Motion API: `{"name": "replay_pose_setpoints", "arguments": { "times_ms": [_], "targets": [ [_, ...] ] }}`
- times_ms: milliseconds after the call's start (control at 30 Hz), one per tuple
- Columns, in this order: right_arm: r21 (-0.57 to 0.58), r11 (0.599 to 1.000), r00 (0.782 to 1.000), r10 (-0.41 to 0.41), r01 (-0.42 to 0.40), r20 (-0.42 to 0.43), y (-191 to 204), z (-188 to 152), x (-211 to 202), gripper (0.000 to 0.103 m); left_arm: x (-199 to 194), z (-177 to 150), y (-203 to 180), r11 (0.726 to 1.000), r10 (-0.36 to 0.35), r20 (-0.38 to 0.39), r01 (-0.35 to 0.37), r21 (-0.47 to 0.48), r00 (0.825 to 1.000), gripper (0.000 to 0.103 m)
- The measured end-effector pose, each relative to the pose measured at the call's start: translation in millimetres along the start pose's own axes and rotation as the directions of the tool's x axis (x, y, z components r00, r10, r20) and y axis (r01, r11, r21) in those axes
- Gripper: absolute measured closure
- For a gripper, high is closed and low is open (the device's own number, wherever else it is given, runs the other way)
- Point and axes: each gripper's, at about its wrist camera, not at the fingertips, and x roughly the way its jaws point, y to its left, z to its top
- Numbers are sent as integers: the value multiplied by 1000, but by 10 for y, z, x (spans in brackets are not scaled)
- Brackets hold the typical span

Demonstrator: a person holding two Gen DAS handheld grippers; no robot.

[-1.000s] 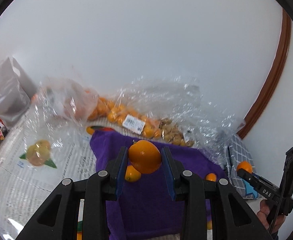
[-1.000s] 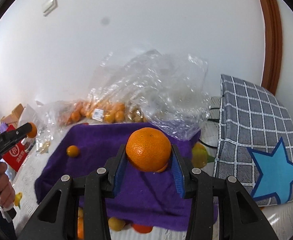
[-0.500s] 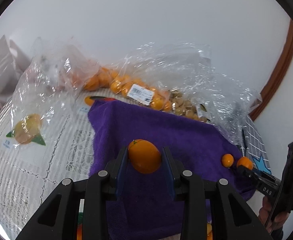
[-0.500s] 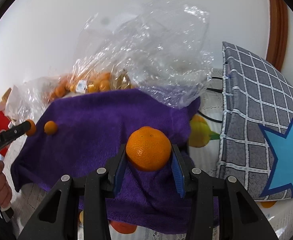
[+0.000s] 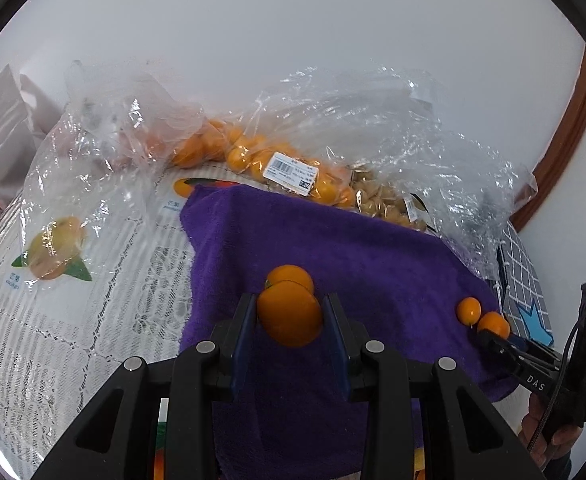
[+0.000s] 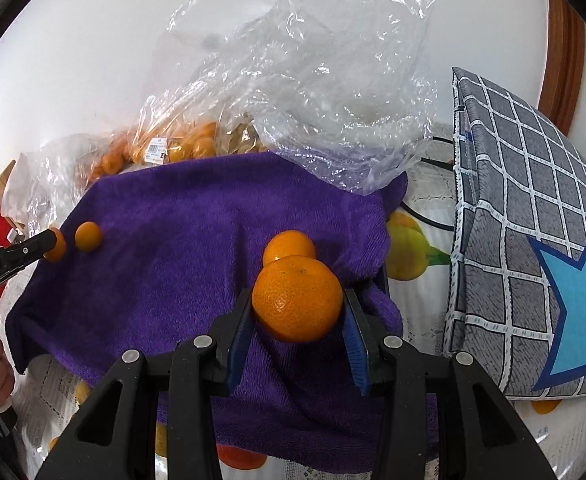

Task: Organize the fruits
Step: 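Lower both held oranges toward the towel beside the placed oranges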

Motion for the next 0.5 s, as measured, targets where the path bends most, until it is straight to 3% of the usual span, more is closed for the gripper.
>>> {"name": "replay_pose_setpoints", "arguments": {
  "times_ms": [500],
  "targets": [
    [-35,999,1000,-11,11,-7,35,5,34,61,109,-25,24,1000,9,-61,-9,-8,998,70]
  ]
}}
